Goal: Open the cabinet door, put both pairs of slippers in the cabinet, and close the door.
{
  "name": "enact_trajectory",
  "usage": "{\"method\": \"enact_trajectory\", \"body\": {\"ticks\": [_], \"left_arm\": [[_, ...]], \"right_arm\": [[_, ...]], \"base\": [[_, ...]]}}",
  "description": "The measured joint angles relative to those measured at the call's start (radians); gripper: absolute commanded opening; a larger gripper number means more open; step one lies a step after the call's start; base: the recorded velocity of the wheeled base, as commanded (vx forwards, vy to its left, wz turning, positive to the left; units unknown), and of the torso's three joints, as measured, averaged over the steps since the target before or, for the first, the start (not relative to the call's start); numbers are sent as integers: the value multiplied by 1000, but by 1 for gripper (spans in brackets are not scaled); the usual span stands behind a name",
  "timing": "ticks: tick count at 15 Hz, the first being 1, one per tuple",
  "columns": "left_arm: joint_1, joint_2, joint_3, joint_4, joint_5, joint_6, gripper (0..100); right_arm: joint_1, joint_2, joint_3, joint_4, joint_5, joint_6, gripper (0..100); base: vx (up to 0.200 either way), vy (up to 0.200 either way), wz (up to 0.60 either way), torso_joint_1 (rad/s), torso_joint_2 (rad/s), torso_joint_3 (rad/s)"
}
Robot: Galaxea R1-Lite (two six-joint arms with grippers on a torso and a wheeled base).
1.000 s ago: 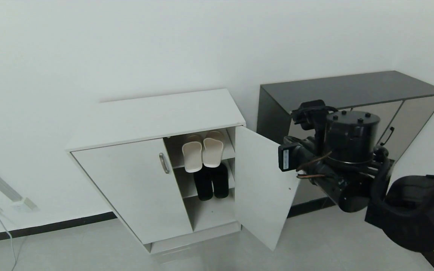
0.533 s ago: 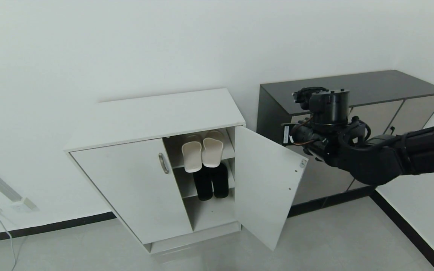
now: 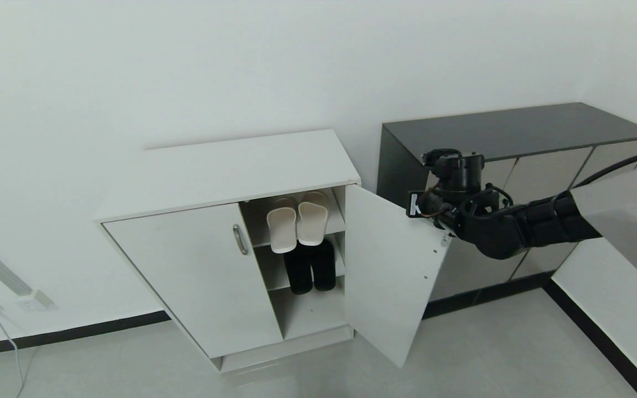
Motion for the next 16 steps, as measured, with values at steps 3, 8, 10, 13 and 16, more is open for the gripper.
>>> {"method": "enact_trajectory", "body": {"ticks": [3,8,10,13,16], "left_arm": [[0,0,0,0,0,0,0],[0,0,0,0,0,-1,0],[0,0,0,0,0,0,0],[0,0,0,0,0,-1,0],[0,0,0,0,0,-1,0]], "right_arm": [[-10,33,-7,3,1,2,0],[5,21,21,64,1,23,0],[41,-5,67,64,-2,30,0],[143,-63,149,59,-6,43,0],[218,-130,210,50,-11,35,0]], "base": [[0,0,0,0,0,0],[0,0,0,0,0,0],[0,0,0,0,0,0],[0,0,0,0,0,0],[0,0,0,0,0,0]]}}
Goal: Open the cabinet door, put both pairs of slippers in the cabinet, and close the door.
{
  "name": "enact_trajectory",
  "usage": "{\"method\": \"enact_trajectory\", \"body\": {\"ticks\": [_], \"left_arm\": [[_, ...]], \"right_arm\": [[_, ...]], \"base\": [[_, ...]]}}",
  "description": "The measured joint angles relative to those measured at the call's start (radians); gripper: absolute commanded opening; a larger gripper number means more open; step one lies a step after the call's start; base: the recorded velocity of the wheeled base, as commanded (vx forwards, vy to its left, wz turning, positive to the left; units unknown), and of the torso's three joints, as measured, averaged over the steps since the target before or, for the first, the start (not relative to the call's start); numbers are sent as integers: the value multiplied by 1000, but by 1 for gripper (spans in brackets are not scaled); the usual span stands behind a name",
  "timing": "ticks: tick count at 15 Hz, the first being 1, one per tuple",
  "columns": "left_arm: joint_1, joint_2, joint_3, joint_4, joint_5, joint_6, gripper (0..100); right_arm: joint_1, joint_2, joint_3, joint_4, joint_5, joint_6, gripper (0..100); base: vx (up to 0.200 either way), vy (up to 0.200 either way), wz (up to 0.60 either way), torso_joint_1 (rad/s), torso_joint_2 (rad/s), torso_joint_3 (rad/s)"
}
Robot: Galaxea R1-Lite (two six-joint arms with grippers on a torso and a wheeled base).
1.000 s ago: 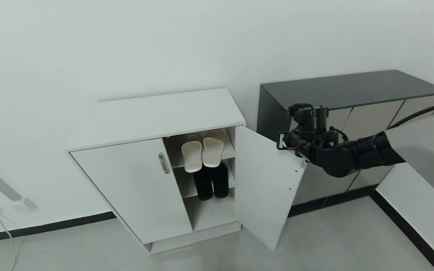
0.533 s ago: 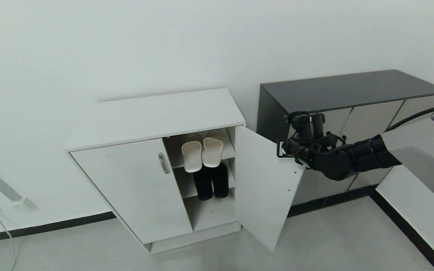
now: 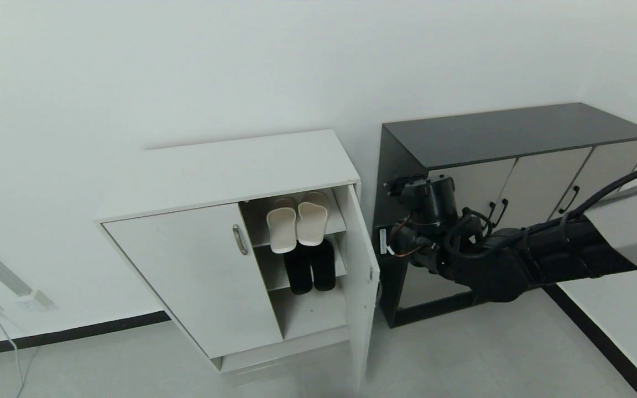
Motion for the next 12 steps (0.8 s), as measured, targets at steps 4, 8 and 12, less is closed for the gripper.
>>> {"method": "enact_trajectory", "body": {"ticks": [4,8,12], "left_arm": [[0,0,0,0,1,0,0],[0,0,0,0,0,-1,0],[-1,0,0,0,1,0,0]], "right_arm": [[68,-70,62,-39,-10,-49,0],[114,-94,110,-66,-12,-66,0],[123,-100,121,-83,-7,-66,0]], "base": [[0,0,0,0,0,0],[0,0,450,1,1,1],[0,0,450,2,2,1]]}}
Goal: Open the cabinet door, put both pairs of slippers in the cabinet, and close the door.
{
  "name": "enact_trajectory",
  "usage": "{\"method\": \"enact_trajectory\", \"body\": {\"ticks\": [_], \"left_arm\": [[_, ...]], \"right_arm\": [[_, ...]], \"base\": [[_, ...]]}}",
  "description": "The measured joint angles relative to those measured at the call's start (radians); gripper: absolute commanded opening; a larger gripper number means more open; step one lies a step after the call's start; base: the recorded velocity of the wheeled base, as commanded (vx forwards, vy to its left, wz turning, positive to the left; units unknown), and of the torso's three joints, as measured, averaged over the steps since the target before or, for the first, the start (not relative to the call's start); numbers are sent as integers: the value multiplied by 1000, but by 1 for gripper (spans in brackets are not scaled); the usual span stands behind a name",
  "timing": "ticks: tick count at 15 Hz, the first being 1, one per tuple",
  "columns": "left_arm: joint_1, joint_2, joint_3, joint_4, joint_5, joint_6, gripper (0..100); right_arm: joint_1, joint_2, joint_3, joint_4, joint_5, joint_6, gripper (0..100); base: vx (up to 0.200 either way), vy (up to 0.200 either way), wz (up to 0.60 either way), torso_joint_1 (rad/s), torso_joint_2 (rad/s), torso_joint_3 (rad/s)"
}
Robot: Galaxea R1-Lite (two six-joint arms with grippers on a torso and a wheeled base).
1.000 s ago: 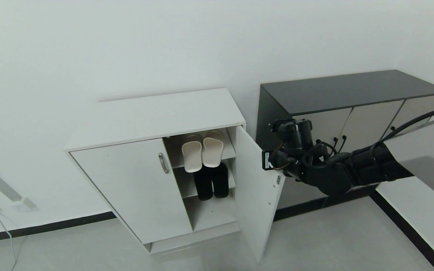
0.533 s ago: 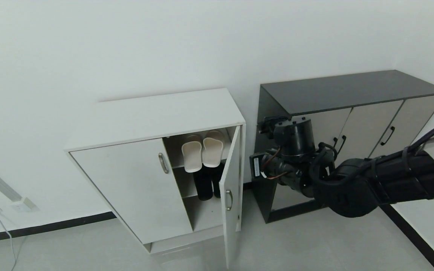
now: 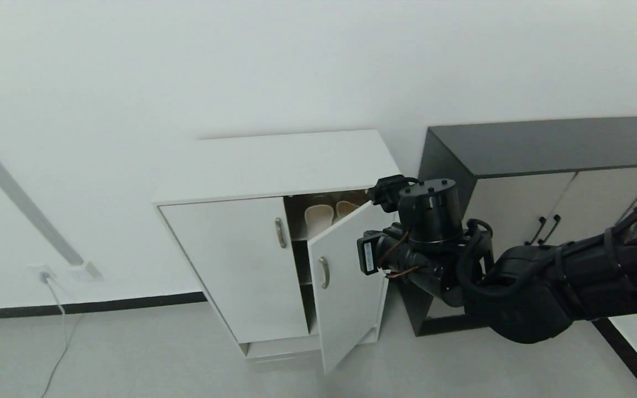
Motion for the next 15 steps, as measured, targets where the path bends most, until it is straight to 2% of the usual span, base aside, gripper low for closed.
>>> {"method": "enact_trajectory", "body": {"ticks": [5,9,12,15], "left_arm": [[2,0,0,0,0,0,0],[1,0,0,0,-1,2,0],[0,0,0,0,-1,3,0],[1,0,0,0,-1,3,0]], "right_arm": [[-3,3,50,-71,23,-23,0],[-14,-14,241,-249,175,-89,0],[-18,-23,396,-376,251,-97,0],[-23,-24,493,-441,268,-94,0]], "base": [[0,0,0,0,0,0],[0,0,0,0,0,0],[200,0,0,-6,-4,1],[200,0,0,9,9,2]]}}
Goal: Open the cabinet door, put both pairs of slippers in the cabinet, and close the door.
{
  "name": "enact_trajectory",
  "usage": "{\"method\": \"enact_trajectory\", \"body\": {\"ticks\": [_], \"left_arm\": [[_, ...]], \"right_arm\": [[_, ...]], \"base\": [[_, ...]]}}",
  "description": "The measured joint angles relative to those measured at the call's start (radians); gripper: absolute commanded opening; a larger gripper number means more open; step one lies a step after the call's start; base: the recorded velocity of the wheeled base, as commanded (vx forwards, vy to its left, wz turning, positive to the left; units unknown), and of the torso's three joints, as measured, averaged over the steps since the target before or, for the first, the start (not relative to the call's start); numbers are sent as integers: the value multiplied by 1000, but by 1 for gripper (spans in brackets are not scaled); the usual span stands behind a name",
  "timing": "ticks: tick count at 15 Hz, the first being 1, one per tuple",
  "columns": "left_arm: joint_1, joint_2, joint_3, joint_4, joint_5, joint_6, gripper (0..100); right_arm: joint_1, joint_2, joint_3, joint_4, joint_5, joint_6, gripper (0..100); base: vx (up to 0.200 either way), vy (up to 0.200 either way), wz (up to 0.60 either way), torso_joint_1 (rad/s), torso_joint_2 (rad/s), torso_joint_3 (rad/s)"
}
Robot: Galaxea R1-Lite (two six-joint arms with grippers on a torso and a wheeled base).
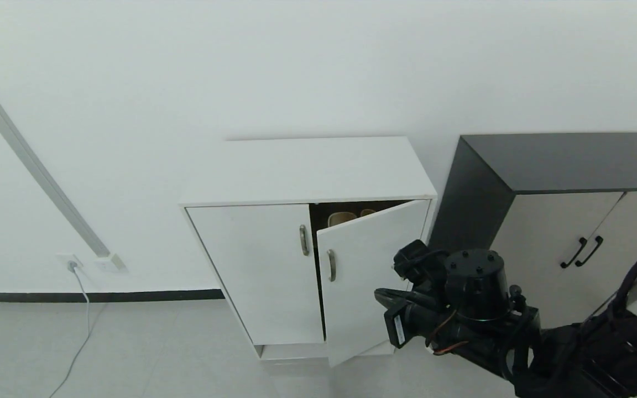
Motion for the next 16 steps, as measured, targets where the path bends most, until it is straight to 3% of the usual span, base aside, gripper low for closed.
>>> {"method": "enact_trajectory", "body": {"ticks": [4,6,16], "left_arm": [[0,0,0,0,-2,0,0],[-1,0,0,0,-2,0,0],[-1,0,0,0,0,-2,0]], "right_arm": [[10,5,76,-57,-3,-3,0],[13,13,80,-61,-6,-4,0],[-32,178,-231,29,-6,-18,0]], "base": [[200,0,0,5,2,2],[0,0,0,0,0,0],[0,0,0,0,0,0]]}}
